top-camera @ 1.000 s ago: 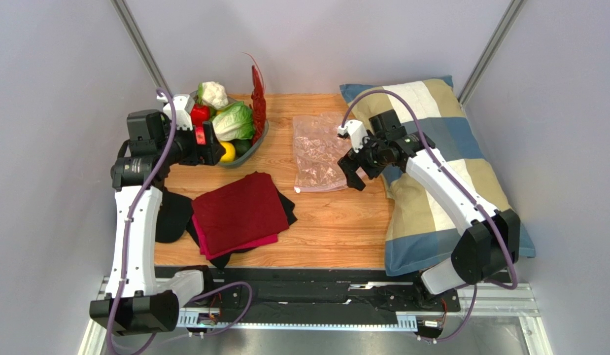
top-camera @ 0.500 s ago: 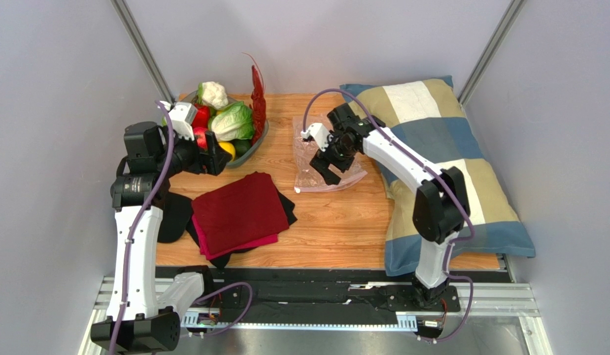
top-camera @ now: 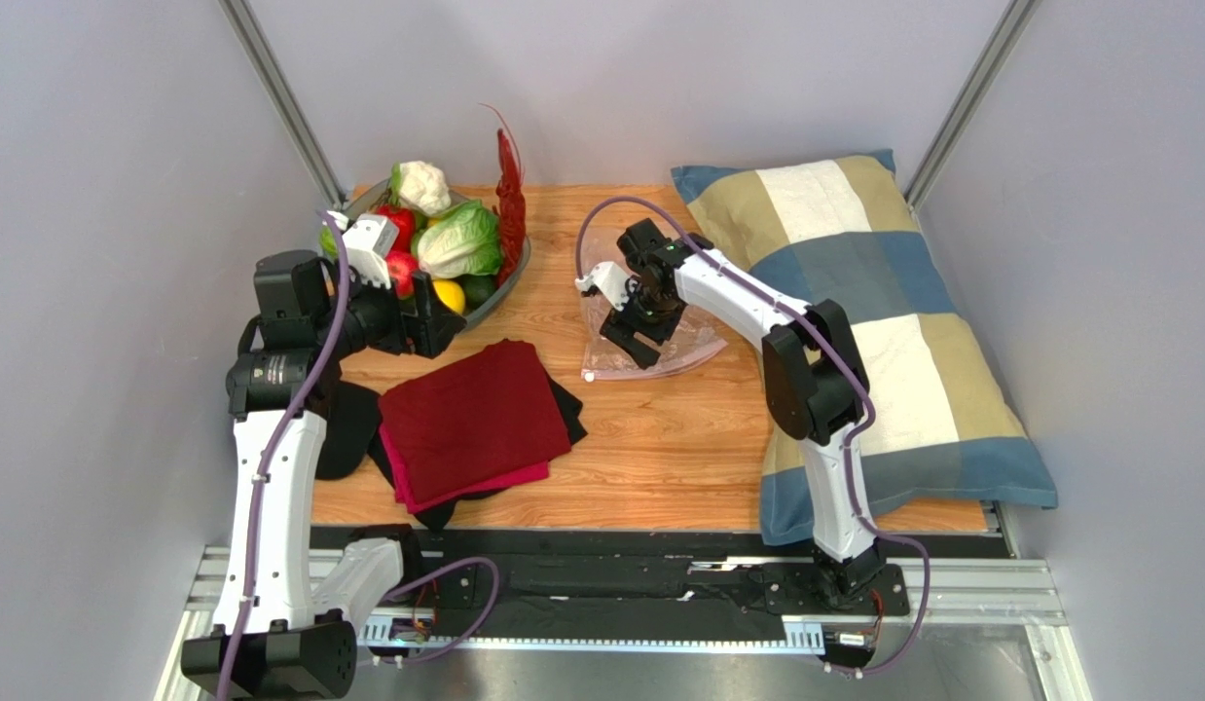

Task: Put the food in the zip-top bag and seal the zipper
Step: Pick up the zipper food storage bag at the center of the board.

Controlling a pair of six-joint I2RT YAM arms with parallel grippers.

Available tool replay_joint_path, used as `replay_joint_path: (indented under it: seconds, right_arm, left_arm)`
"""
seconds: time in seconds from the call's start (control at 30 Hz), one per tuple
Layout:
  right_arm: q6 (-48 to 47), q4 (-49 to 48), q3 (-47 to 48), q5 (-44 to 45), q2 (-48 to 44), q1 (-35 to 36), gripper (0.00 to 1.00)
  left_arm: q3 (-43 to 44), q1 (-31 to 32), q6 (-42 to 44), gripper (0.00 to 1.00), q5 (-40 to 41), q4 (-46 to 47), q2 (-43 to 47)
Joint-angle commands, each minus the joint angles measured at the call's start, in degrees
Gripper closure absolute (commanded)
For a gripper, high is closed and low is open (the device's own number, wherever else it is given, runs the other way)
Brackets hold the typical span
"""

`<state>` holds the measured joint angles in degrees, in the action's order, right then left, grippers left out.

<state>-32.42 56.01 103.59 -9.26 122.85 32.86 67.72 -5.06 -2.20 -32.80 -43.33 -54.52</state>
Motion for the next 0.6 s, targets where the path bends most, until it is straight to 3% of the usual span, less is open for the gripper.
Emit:
replay_joint_path:
  seconds: [0.0,0.1,0.13,0.2,0.43,0.57]
  right_arm:
    - [-0.6,-0.7,1.1,0.9,1.1,0.1,0.31]
    - [0.3,-0.7,1.4,-0.2,0.6,0.1,0.55]
    - [0.5,-0.7,1.4,-0.7,0.3,0.0,0.74]
    - [1.4,-0.7,1.3,-1.4,-0.6,-0.1,1.00]
    - [11.9,0.2,5.0,-9.8,-5.5,-3.8,1.00]
    - [25.1,0.0,11.0,-23.9,-7.6,-10.0,1.00]
  left_arm:
    - [-0.3,-0.1,1.0,0.01,-3.3,2.3,-0.1]
    - [-0.2,-0.1,0.6,0.01,-4.6,2.3,-1.0]
    - [-0.2,-0.1,0.5,0.01,-5.0,2.4,-1.2]
    - [-0.2,-0.1,0.7,0.01,-5.9,2.6,-1.9]
    - [-1.0,1.0,1.3,0.01,-6.4,5.5,-3.0]
    - [-3.6,2.7,-1.1,0.01,-6.6,9.9,-3.0]
